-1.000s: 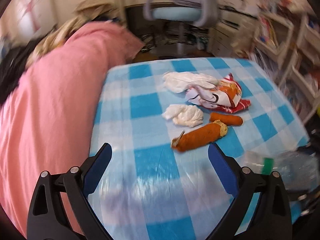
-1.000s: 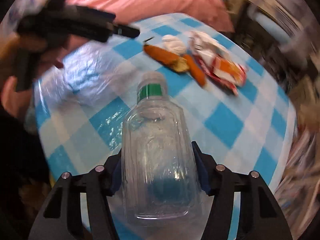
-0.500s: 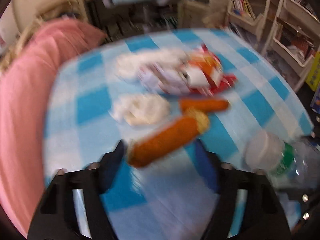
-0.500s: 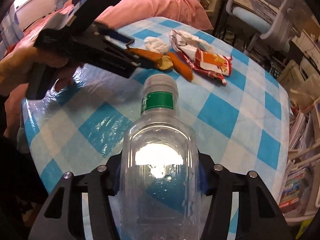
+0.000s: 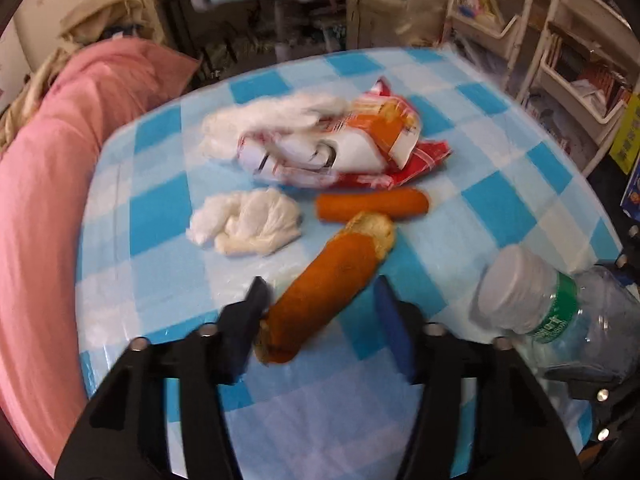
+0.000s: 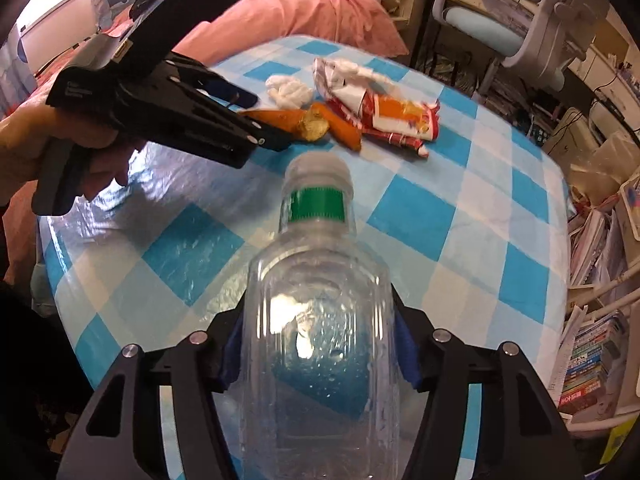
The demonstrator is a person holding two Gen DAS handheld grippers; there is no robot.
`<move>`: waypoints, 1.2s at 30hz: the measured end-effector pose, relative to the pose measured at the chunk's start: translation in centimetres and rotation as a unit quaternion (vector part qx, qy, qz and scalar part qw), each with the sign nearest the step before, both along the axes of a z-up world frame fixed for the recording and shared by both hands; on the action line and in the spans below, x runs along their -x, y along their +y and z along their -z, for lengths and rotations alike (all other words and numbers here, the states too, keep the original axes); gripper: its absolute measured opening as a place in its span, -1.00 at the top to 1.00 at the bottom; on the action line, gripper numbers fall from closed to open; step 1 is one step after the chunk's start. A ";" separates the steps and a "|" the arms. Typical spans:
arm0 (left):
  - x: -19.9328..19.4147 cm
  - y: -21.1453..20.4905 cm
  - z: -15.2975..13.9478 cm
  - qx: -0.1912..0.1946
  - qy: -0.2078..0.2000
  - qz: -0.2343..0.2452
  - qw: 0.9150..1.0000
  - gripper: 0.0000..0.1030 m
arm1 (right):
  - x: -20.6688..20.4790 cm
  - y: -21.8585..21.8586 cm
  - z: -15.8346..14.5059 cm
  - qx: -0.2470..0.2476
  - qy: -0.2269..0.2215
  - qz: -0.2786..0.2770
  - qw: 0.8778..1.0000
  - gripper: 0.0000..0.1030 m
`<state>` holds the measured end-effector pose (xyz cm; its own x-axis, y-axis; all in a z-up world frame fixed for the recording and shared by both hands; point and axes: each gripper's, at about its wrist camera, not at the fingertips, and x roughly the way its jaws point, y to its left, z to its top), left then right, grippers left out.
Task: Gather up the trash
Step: 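Grasp orange fried food piece with left tool while right tool holds bottle, then carry bottle with right tool and food piece with left tool over bucket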
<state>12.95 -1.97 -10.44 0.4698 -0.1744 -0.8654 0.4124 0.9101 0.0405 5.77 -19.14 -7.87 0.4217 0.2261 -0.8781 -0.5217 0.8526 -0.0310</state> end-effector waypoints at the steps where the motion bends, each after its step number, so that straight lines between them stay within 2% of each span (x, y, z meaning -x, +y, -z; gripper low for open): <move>1: 0.2 -0.2 -0.2 -0.001 0.002 0.005 1.000 0.53 | 0.1 -0.1 -0.1 -0.002 0.000 0.001 1.000 -0.08; 3: 1.0 -0.4 -0.6 -0.012 -0.003 0.008 1.000 0.62 | 0.3 -0.3 -0.2 -0.010 0.002 0.004 1.000 -0.08; 6: 2.1 0.3 -1.4 0.006 -0.004 -0.012 1.000 0.64 | 0.8 -0.5 -1.0 -0.043 0.002 0.009 0.999 -0.08; 10: 4.9 1.7 -3.7 0.028 -0.027 -0.046 0.998 0.65 | 1.5 -0.8 -2.0 -0.108 0.011 0.011 0.994 -0.08; 13: 7.8 3.2 -5.3 0.059 -0.043 -0.079 0.994 0.65 | 2.4 -0.7 -2.7 -0.145 0.013 0.012 0.989 -0.08; 18: 12.8 5.5 -5.7 0.092 -0.047 -0.125 0.987 0.65 | 4.5 0.1 -4.0 -0.181 0.001 -0.004 0.983 -0.08; 23: 17.4 6.7 -5.7 0.085 -0.065 -0.148 0.983 0.65 | 7.0 1.5 -5.5 -0.213 -0.029 -0.040 0.976 -0.08; 28: 21.6 7.9 -5.9 0.087 -0.079 -0.173 0.978 0.65 | 9.9 2.9 -5.6 -0.244 -0.042 -0.069 0.967 -0.08; 31: 23.5 8.1 -5.8 0.078 -0.082 -0.177 0.978 0.65 | 11.5 3.5 -5.2 -0.259 -0.038 -0.082 0.962 -0.08; 36: 25.9 8.2 -5.5 0.072 -0.084 -0.181 0.977 0.65 | 13.7 4.5 -3.6 -0.259 -0.016 -0.086 0.962 -0.08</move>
<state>-12.97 6.24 -4.96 0.6562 -0.0849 -0.7498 0.0602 0.9964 -0.0601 -7.93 -14.68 -4.28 0.3645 0.6978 -0.6166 -0.6620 0.6599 0.3554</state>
